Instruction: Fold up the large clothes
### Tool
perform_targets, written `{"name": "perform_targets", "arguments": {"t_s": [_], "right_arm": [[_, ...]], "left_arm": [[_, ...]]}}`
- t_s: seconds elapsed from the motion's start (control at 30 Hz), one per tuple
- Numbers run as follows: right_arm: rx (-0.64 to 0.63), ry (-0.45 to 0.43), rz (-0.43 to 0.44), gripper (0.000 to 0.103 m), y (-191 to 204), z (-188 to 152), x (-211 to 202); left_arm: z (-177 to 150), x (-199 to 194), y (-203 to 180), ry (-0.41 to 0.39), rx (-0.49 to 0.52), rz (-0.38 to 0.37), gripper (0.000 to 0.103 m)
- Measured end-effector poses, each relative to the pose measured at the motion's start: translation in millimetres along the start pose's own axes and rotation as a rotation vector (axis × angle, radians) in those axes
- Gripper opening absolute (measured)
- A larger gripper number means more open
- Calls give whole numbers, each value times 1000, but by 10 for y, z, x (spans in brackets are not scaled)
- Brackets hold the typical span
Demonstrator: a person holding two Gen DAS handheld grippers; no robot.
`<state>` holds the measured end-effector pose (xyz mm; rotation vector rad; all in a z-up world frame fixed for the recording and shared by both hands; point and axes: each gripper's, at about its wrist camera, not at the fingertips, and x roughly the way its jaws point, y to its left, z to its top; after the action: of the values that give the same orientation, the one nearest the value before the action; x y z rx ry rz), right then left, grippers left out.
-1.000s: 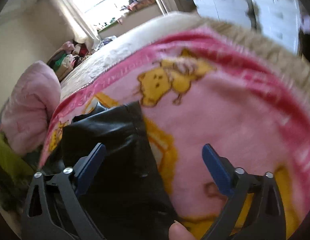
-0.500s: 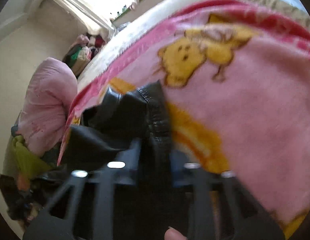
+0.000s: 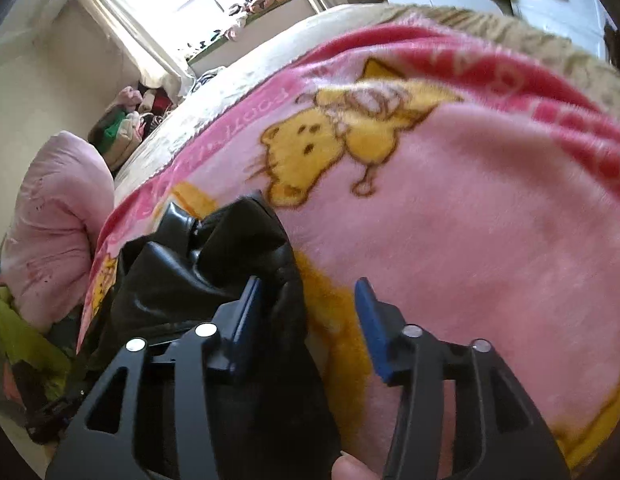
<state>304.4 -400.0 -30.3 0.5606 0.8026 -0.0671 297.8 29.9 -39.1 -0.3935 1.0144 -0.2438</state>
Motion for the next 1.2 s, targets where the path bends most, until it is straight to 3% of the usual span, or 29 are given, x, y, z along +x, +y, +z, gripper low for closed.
{"name": "perform_targets", "arguments": {"t_s": [0.2, 0.3, 0.33, 0.5, 0.53, 0.57, 0.6, 0.63, 0.73, 0.77, 0.87, 0.97, 1.07, 1.1, 1.13, 1.2], "right_arm": [[-102, -139, 4, 53, 214, 147, -345], [-180, -100, 14, 54, 434, 251, -226], [-191, -70, -19, 56, 502, 303, -131], [-129, 82, -56, 56, 634, 519, 438], [-128, 132, -77, 52, 651, 517, 558], [-147, 160, -88, 40, 696, 504, 642], [-171, 172, -108, 17, 738, 481, 684], [-168, 161, -115, 12, 741, 486, 679], [11, 111, -60, 8, 404, 576, 597], [83, 116, -39, 7, 242, 588, 624], [111, 127, -77, 7, 58, 519, 767], [131, 119, -66, 9, -15, 483, 794], [139, 86, -49, 34, -62, 512, 613], [115, 48, -73, 49, -52, 518, 471], [89, 13, -84, 53, -31, 521, 346], [26, -34, -88, 53, 68, 483, 105]], "left_arm": [[-91, -332, -75, -74, 56, 25, 5], [-111, -406, -136, -90, 104, 58, 5], [-117, -387, -152, -83, 117, 69, 5], [-99, -374, -189, -97, 139, 73, 5], [-94, -379, -188, -101, 142, 71, 5], [-98, -395, -199, -106, 148, 71, 5], [-97, -415, -209, -112, 154, 69, 5], [-98, -435, -217, -119, 160, 68, 5], [-83, -435, -188, -123, 155, 81, 5], [-69, -400, -150, -113, 138, 54, 5], [-64, -269, -118, -89, 121, 9, 5], [-83, -93, -154, -78, 160, 64, 7], [-67, -63, -117, -75, 164, 72, 14], [-58, -99, -106, -84, 166, 76, 22], [-60, -123, -96, -89, 168, 80, 30], [-51, -204, -73, -100, 169, 82, 36]]}}
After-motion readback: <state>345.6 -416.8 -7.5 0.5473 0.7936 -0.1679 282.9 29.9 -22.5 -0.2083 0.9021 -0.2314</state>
